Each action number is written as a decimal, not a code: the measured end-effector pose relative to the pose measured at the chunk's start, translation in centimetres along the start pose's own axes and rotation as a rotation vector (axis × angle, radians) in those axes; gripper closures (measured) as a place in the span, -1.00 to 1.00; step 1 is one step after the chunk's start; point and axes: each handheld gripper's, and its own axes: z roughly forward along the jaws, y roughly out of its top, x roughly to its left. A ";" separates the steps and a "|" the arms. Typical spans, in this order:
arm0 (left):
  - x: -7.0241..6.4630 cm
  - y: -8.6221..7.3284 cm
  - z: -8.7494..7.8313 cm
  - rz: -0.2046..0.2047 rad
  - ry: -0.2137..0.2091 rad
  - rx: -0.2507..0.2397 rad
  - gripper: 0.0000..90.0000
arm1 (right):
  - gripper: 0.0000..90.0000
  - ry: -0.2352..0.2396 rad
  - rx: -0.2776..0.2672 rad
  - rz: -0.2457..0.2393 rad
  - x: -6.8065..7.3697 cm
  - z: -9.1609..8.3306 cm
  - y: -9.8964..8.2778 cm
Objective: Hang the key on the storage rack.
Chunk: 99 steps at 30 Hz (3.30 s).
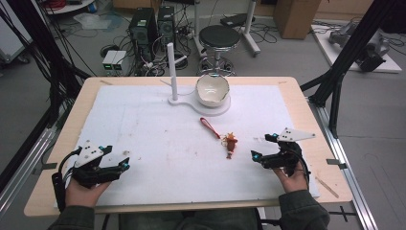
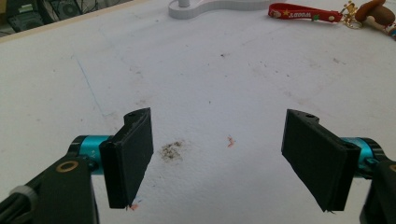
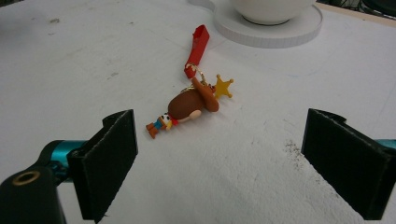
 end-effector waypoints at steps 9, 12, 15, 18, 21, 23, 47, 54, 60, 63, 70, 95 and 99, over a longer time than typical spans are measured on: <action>0.0 0.1 0.2 0.008 -0.008 0.006 -0.44 | -0.78 -0.001 -0.003 -0.004 0.0 0.0 -0.1; -0.1 0.1 0.2 0.008 -0.012 0.008 -0.44 | -0.78 0.000 -0.003 0.006 -0.1 0.0 -0.1; -0.1 0.0 0.2 0.005 -0.011 0.005 -0.44 | -0.78 -0.005 -0.007 0.005 0.0 0.0 -0.1; -0.2 0.0 0.1 0.002 -0.010 0.008 -0.44 | -0.78 -0.004 -0.008 0.004 0.1 0.0 -0.1; -0.2 0.0 0.1 0.006 -0.010 0.008 -0.44 | -0.78 -0.003 -0.001 0.006 0.3 0.0 0.0; -0.3 0.0 0.1 0.012 -0.010 0.009 -0.44 | -0.78 -0.002 0.000 -0.006 0.3 0.1 0.0; -0.2 0.0 0.2 0.009 -0.014 0.005 -0.44 | -0.78 -0.031 0.075 0.008 0.3 2.8 4.7; -0.1 0.0 0.2 0.003 -0.014 0.002 -0.44 | -0.77 -0.014 0.087 -0.007 0.4 3.7 6.3; -0.1 0.0 0.1 0.003 -0.008 0.004 -0.44 | -0.76 0.004 0.094 -0.017 0.5 4.6 7.4; -0.1 0.0 0.1 0.008 -0.011 0.006 -0.44 | -0.66 0.024 0.099 -0.037 0.7 5.1 8.0; -0.1 0.1 0.2 0.008 -0.007 0.003 -0.44 | -0.64 0.040 0.121 -0.037 1.0 6.2 8.9; -0.1 0.1 0.1 0.007 -0.008 0.002 -0.44 | -0.26 0.058 0.252 -0.058 1.6 12.3 11.2; -0.1 0.1 0.1 0.009 -0.007 0.002 -0.44 | -0.19 0.057 0.278 -0.056 1.7 13.0 11.1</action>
